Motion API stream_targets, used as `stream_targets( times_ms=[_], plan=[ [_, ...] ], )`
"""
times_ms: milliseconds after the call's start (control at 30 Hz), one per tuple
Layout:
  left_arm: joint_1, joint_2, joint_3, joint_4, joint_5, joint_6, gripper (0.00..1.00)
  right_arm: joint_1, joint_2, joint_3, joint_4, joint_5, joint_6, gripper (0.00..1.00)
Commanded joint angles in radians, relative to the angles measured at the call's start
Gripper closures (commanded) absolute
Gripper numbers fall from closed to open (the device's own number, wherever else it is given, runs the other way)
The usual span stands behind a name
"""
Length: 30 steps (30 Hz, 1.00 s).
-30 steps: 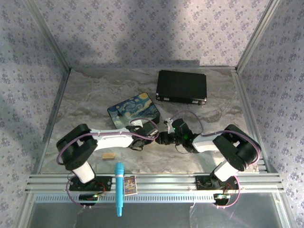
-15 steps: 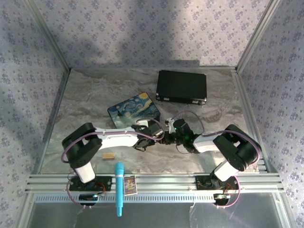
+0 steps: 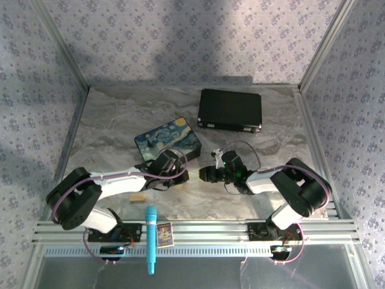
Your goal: Unlock the padlock with the key
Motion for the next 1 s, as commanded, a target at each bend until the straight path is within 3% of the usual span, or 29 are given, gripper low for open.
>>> stream_targets(
  times_ms=[0, 133, 400, 567, 633, 700, 767, 967],
  plan=[
    [-0.007, 0.048, 0.145, -0.337, -0.09, 0.066, 0.85, -0.008, 0.009, -0.011, 0.012, -0.006, 0.014, 0.58],
    [-0.048, 0.113, 0.314, -0.699, -0.355, 0.056, 0.8, -0.007, -0.007, -0.018, -0.002, 0.007, 0.01, 0.58],
    [-0.117, 0.403, 0.535, -1.131, -0.661, -0.095, 0.71, -0.007, -0.077, 0.017, -0.128, 0.048, -0.021, 0.58],
    [-0.196, 0.494, 0.614, -1.197, -0.747, -0.19, 0.67, -0.012, -0.112, 0.037, -0.195, 0.057, -0.052, 0.58],
    [-0.229, 0.535, 0.656, -1.228, -0.771, -0.216, 0.6, -0.019, -0.12, 0.031, -0.2, 0.058, -0.051, 0.58],
    [-0.258, 0.577, 0.695, -1.255, -0.784, -0.241, 0.59, -0.027, -0.125, 0.023, -0.195, 0.064, -0.043, 0.58],
    [-0.287, 0.607, 0.725, -1.281, -0.791, -0.274, 0.52, -0.034, -0.127, 0.014, -0.184, 0.07, -0.031, 0.58],
    [-0.326, 0.616, 0.738, -1.287, -0.776, -0.284, 0.49, -0.039, -0.125, 0.01, -0.179, 0.079, -0.021, 0.58]
  ],
)
